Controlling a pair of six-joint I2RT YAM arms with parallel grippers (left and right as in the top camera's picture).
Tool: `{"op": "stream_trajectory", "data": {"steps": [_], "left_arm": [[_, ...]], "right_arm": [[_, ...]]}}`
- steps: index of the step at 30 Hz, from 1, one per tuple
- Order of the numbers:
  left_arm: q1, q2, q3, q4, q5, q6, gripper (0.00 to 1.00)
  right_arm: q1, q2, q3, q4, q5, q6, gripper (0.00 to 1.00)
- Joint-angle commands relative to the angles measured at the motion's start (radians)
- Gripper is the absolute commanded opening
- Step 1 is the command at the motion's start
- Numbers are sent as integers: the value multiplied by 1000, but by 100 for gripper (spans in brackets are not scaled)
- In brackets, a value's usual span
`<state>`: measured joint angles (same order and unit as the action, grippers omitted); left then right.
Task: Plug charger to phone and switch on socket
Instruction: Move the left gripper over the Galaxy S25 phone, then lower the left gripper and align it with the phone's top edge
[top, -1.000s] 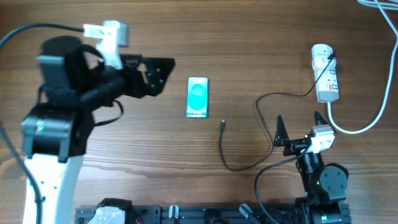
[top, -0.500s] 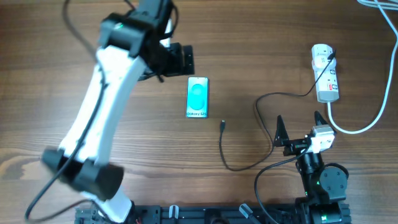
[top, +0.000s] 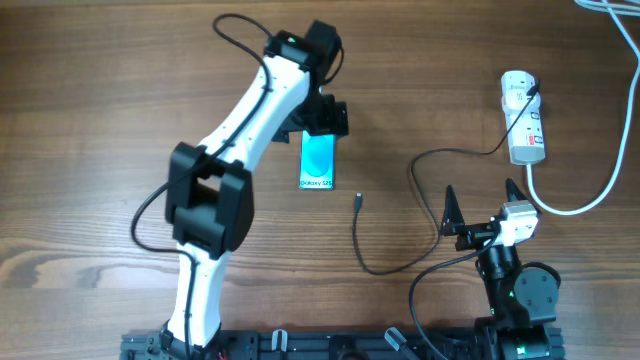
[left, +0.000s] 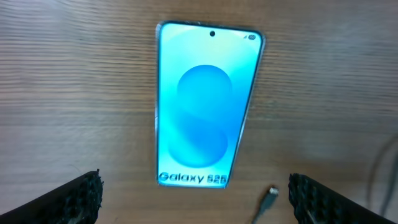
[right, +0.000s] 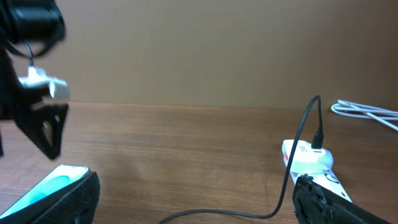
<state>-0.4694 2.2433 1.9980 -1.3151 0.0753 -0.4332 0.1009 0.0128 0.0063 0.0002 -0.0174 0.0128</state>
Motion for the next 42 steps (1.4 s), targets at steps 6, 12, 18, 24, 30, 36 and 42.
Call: {"op": "stream_trajectory", "data": {"steps": [6,12,18,24,30,36,42], "left_arm": [[-20,44,12,19,-6,-24,100],[-34,44,12,26,-6,-24,100],[-39,44,10,27,-6,-24,100],[-39,44,10,52,-6,-24,100],[-39,44,10,49,-6,-24,100],[-39,44,-5,75,-6,-24,100],[-39,45,-69,132,-6,-24,100]], "right_arm": [[-3,-8,-1,5,17,-10,100],[-3,-8,-1,6,17,-10,100],[-3,-8,-1,5,17,-10,100],[-3,-8,-1,6,17,-10,100],[-3,-8,-1,6,17,-10,100],[-3,-8,-1,6,17,-10,100],[-3,-8,-1,6,17,-10,100]]}}
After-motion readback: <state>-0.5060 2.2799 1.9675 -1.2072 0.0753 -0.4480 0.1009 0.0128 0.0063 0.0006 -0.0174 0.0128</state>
